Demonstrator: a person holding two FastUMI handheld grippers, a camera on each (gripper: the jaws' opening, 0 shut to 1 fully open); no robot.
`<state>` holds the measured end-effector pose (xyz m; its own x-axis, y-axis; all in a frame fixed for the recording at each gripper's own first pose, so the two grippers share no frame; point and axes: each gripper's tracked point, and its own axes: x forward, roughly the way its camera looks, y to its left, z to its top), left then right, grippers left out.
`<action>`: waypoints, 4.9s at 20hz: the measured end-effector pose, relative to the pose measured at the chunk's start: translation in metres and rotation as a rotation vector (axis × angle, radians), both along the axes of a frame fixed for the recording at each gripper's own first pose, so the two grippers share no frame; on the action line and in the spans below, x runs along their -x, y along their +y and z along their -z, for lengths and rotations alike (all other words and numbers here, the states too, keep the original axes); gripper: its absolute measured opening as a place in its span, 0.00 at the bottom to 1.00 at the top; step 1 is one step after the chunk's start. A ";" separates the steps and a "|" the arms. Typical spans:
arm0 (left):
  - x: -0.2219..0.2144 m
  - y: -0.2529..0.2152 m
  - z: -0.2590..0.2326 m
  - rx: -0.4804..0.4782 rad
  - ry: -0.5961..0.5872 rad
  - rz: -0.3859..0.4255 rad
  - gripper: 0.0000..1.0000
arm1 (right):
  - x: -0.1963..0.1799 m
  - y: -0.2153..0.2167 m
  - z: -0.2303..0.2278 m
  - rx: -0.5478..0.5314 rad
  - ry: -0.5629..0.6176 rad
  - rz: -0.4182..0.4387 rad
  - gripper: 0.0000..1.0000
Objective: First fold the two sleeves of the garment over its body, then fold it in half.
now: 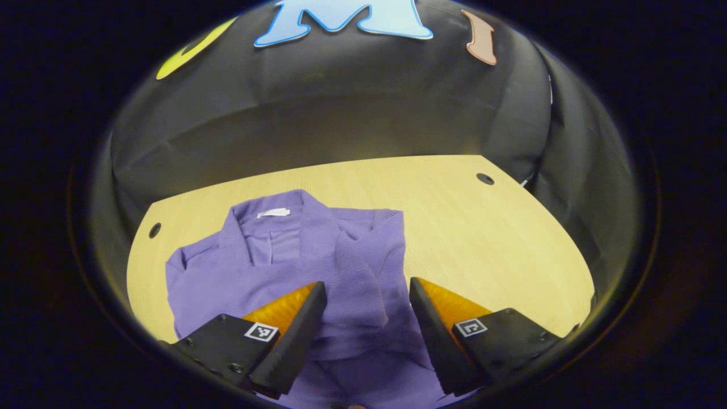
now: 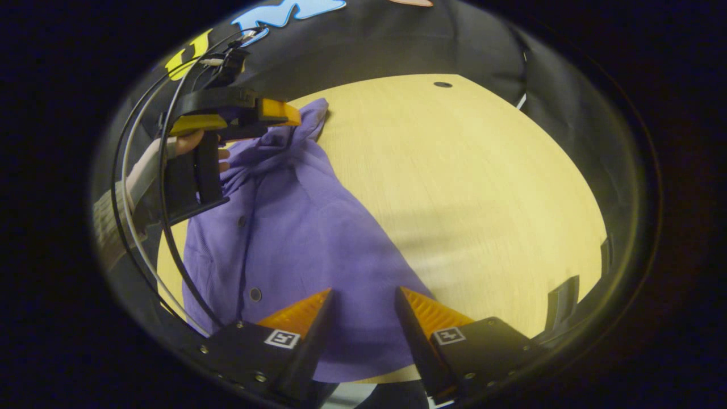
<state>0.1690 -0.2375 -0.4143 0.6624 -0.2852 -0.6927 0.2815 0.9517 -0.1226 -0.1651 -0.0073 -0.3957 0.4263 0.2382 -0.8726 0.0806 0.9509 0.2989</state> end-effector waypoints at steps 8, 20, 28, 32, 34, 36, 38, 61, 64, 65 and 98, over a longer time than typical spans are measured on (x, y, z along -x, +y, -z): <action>0.066 0.081 -0.009 -0.031 0.021 -0.051 0.98 | 0.007 0.011 0.011 0.074 0.034 -0.057 0.89; 0.244 0.202 0.029 -0.096 0.193 -0.192 0.98 | 0.019 0.014 0.025 0.180 0.068 -0.127 0.98; 0.320 0.227 0.049 -0.132 0.268 -0.231 1.00 | 0.018 0.015 0.026 0.181 0.022 -0.124 0.98; 0.325 0.229 0.060 -0.148 0.278 -0.220 1.00 | 0.019 0.015 0.026 0.182 0.025 -0.128 0.98; 0.323 0.227 0.062 -0.149 0.281 -0.214 1.00 | 0.018 0.015 0.026 0.181 0.029 -0.129 0.98; 0.321 0.226 0.062 -0.148 0.280 -0.212 0.99 | 0.019 0.015 0.025 0.182 0.031 -0.130 0.98; 0.320 0.226 0.062 -0.141 0.278 -0.212 0.99 | 0.018 0.015 0.025 0.182 0.033 -0.127 0.98; 0.284 0.226 0.045 -0.120 0.195 -0.284 0.07 | -0.014 0.048 -0.005 -0.043 0.000 -0.079 0.02; 0.264 0.226 0.027 -0.107 0.159 -0.284 0.07 | -0.031 0.052 -0.021 -0.057 -0.046 -0.087 0.02; 0.258 0.227 0.020 -0.102 0.146 -0.287 0.07 | -0.038 0.054 -0.027 -0.057 -0.063 -0.091 0.01; -0.127 0.250 -0.058 -0.040 -0.190 -0.272 0.07 | -0.400 0.070 -0.089 -0.070 -0.441 0.003 0.01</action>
<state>0.2961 0.0121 -0.3561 0.8289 -0.0551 -0.5567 0.0304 0.9981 -0.0536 0.2345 0.0628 -0.3069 0.7548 0.2883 -0.5892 -0.0665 0.9272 0.3685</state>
